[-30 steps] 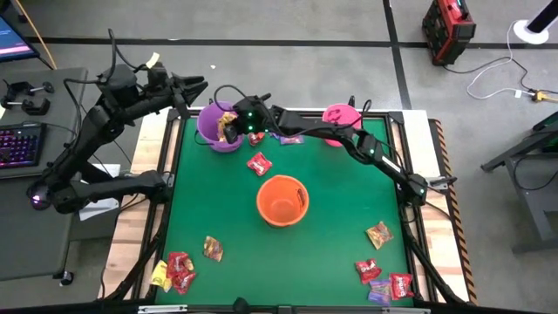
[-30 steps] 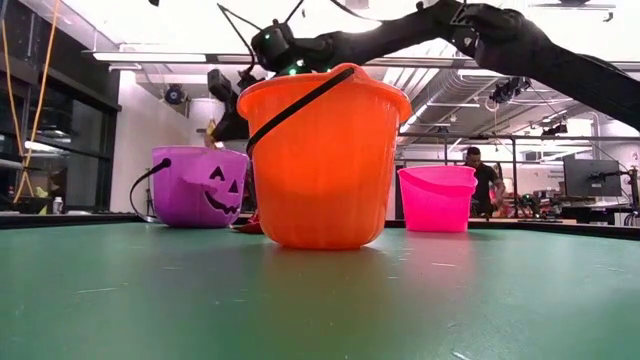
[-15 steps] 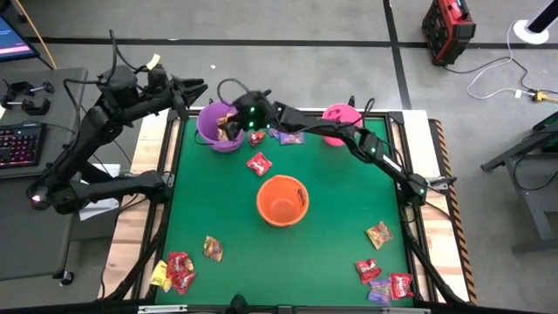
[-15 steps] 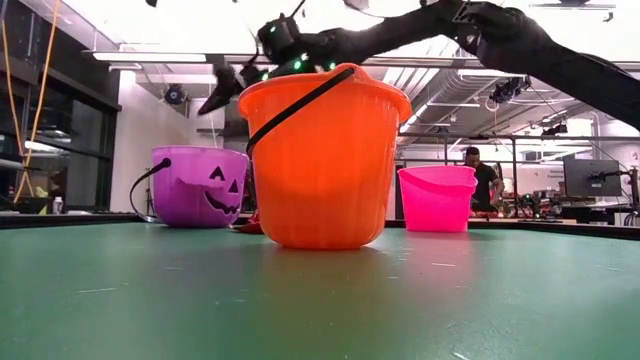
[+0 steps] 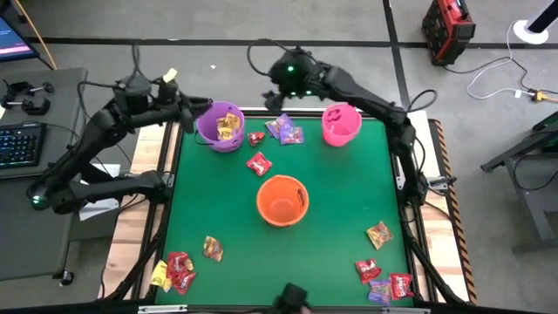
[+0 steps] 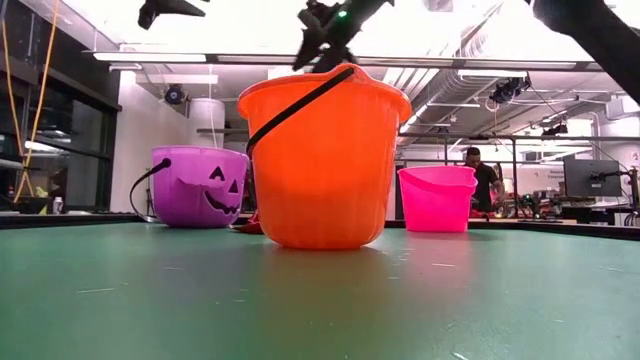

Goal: Sort candy by brand, put in halloween buckets
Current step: Put the yellow-red candy into the orange bucket

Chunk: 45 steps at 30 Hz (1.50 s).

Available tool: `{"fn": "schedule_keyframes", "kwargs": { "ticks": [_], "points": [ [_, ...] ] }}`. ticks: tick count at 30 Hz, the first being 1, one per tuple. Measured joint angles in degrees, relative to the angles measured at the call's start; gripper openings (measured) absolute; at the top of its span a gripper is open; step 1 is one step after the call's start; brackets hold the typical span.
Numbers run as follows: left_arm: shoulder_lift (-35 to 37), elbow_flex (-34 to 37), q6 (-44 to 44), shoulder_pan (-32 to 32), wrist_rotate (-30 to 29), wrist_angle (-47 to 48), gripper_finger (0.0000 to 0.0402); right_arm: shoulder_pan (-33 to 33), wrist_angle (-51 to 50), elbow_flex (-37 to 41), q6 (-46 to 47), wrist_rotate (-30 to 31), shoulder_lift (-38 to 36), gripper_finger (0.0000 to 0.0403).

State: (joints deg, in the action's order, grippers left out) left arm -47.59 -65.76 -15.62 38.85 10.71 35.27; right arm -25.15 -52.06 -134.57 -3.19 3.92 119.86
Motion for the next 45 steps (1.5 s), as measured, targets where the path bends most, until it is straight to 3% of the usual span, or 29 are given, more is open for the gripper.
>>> {"fn": "schedule_keyframes", "kwargs": {
  "ticks": [3,9,13,16,20,24,27,30,33,40,45],
  "points": [
    [1.40,6.33,-3.74,-4.30,1.03,-3.51,0.0131,0.21,-8.84,0.08,-3.33,0.83,-1.09,0.0266],
    [3.73,21.82,-16.17,-17.66,0.74,-16.97,0.0131,1.47,-16.39,0.68,-6.27,1.03,-3.74,0.0266],
    [2.50,26.23,-21.32,-28.27,-4.23,-20.41,0.0131,1.06,-15.29,9.09,-7.27,0.24,-8.00,0.0266],
    [0.58,25.64,-21.41,-34.20,-9.74,-16.96,0.0131,0.46,-10.28,22.01,-6.03,-0.73,-15.25,0.0266],
    [-2.20,21.82,-20.39,-38.09,-13.44,-12.08,0.0131,-0.04,1.29,45.53,0.06,-0.45,-29.19,0.0266],
    [-6.84,16.12,-16.11,-39.08,-13.44,-4.28,0.0131,1.65,11.58,66.06,10.73,-0.02,-44.20,0.0266],
    [-12.05,11.55,-11.05,-39.95,-9.29,5.21,0.0131,4.28,15.42,76.39,18.91,-0.07,-52.72,0.0266],
    [-17.75,9.15,-5.55,-43.67,-3.03,16.23,0.0131,7.15,18.21,82.32,24.93,0.10,-58.48,0.0266],
    [-21.91,8.77,-3.04,-50.45,-2.05,21.22,0.0131,9.39,18.45,85.55,28.55,0.90,-60.78,0.0266],
    [-29.38,8.82,-3.86,-68.01,-2.60,17.61,0.0131,12.38,18.58,86.69,28.30,2.07,-60.66,0.0266],
    [-35.19,8.82,-11.99,-74.35,-2.70,15.43,0.0150,12.52,18.49,86.70,26.36,2.09,-60.62,0.0266]
  ]
}}
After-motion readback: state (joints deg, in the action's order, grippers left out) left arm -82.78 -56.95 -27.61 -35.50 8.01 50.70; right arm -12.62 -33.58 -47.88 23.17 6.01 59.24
